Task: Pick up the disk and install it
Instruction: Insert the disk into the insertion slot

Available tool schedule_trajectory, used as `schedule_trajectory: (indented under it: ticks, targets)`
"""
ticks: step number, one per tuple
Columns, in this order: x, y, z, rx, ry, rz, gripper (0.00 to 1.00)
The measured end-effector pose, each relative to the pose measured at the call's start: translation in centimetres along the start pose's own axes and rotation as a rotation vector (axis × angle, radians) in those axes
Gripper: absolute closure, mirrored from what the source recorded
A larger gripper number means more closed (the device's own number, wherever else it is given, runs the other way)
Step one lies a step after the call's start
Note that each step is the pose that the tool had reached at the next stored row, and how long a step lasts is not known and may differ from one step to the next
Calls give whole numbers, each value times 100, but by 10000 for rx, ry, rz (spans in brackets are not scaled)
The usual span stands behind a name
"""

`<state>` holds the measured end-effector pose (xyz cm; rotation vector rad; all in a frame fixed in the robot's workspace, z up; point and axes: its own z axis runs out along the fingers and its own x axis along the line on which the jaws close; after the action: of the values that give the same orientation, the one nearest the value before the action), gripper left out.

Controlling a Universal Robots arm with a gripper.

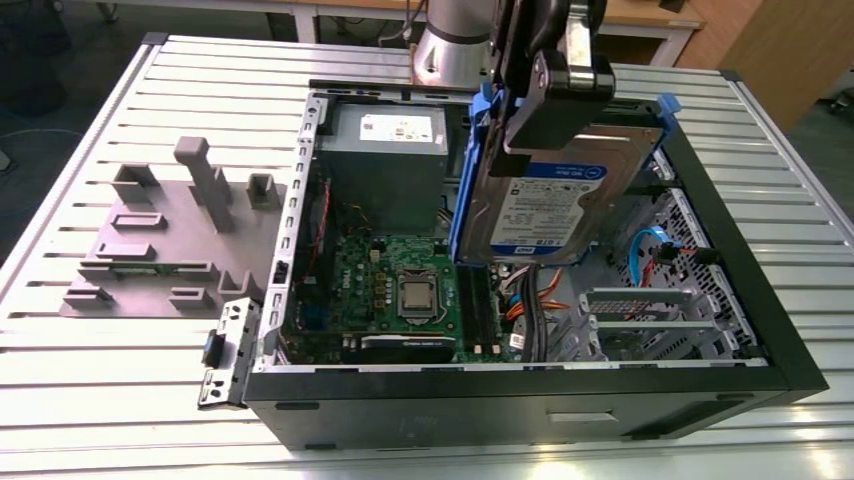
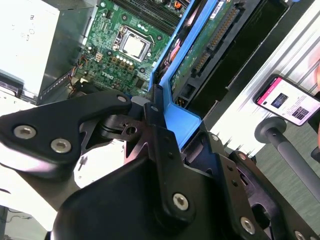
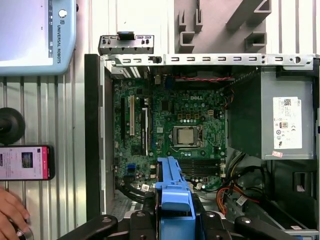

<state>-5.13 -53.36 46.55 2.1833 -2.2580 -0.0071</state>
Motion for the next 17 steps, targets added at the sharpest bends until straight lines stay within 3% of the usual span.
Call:
schedule_trajectory:
  ticks: [5,12,17]
  targets:
    - [71,-5,6,0,32,-1,64]
    - [91,-224,26,0,36,-1,64]
    - [90,-267,34,0,40,0,64]
